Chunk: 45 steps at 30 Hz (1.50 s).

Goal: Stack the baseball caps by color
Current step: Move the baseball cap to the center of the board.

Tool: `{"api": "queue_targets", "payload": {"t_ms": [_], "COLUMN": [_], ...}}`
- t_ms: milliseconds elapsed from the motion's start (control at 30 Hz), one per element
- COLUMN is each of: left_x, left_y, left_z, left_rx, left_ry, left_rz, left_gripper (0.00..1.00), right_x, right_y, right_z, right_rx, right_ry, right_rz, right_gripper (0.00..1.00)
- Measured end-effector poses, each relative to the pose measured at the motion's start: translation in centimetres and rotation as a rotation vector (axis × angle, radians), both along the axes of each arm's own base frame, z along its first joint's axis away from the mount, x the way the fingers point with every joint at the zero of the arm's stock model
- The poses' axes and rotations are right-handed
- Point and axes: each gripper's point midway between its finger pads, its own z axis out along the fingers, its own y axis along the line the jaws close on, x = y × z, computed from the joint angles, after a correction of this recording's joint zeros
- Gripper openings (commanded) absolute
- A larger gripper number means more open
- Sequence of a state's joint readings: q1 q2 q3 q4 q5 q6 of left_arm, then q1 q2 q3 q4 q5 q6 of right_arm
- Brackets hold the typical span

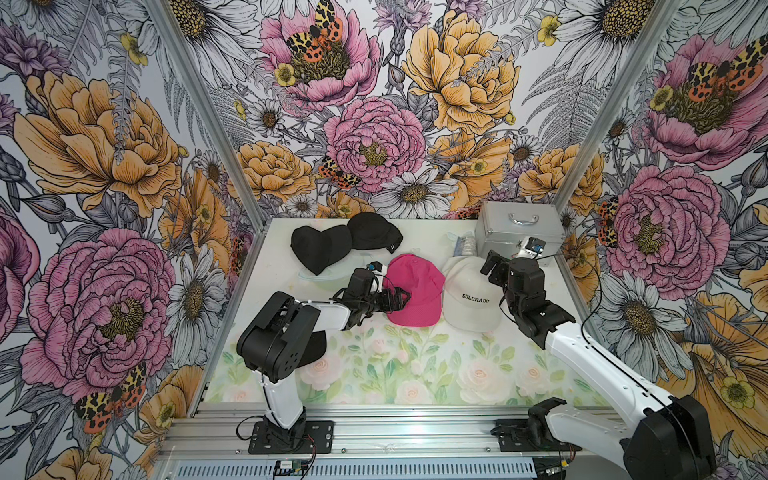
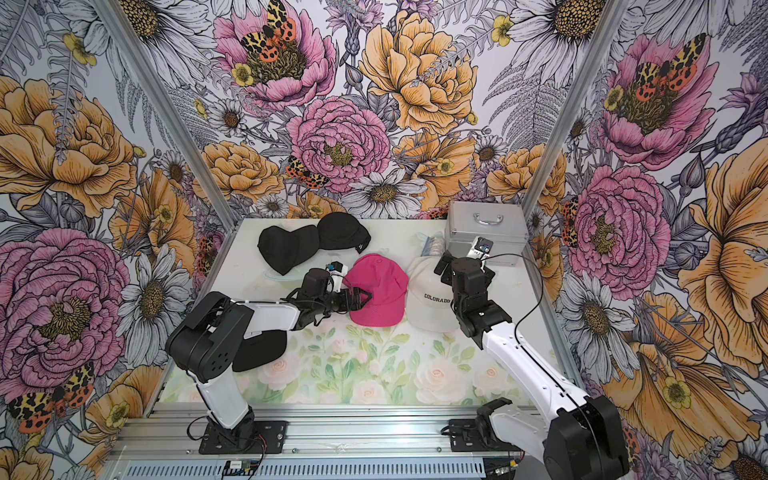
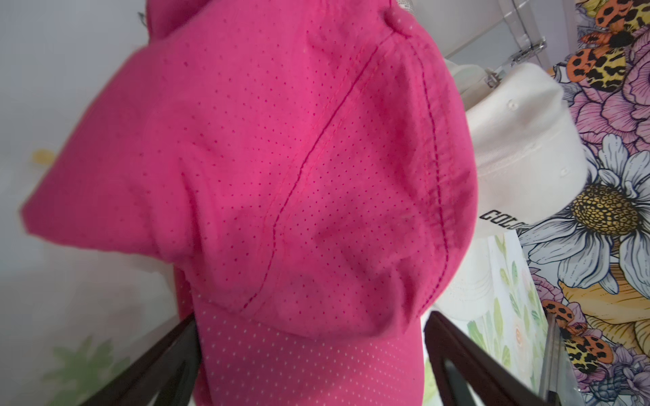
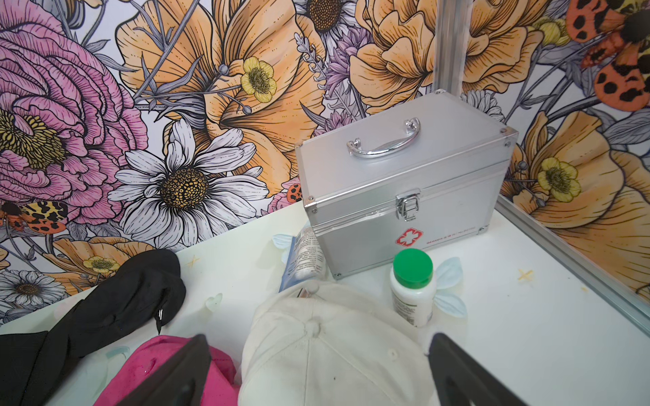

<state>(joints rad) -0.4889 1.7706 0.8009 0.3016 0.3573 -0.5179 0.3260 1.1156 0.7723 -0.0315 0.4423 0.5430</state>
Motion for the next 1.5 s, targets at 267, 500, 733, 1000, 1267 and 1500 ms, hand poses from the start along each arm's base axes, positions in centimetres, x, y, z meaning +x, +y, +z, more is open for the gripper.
{"api": "queue_targets", "payload": {"t_ms": [267,500,733,1000,1267,1500], "left_x": [0.8,0.8,0.7,0.5,-5.9,-10.6], "left_y": [6.0,14.0,21.4,26.6,32.8,33.7], "left_z": [4.3,7.1,8.8,9.1,8.9,-0.9], "left_rx": [-0.01,0.057,0.111,0.162,0.195,0.151], "left_ry": [-0.083,-0.149,-0.152,-0.082,-0.041,0.182], "left_rz": [0.224,0.501,0.704,0.872,1.191,1.194], "left_gripper": [0.99,0.99,0.99,0.99,0.99,0.99], "right_x": [1.0,1.4,0.8,0.5,1.2,0.7], "right_y": [3.0,1.1,-0.3,2.1,7.1,10.9], "right_z": [-1.5,-1.9,-3.2,-0.2,2.0,2.0], "right_rx": [0.019,0.049,0.093,0.245,0.289,0.227], "right_ry": [0.062,0.068,0.089,-0.009,-0.006,0.02], "right_rz": [0.175,0.119,0.089,0.183,0.366,0.511], "right_gripper": [0.99,0.99,0.99,0.99,0.99,0.98]}}
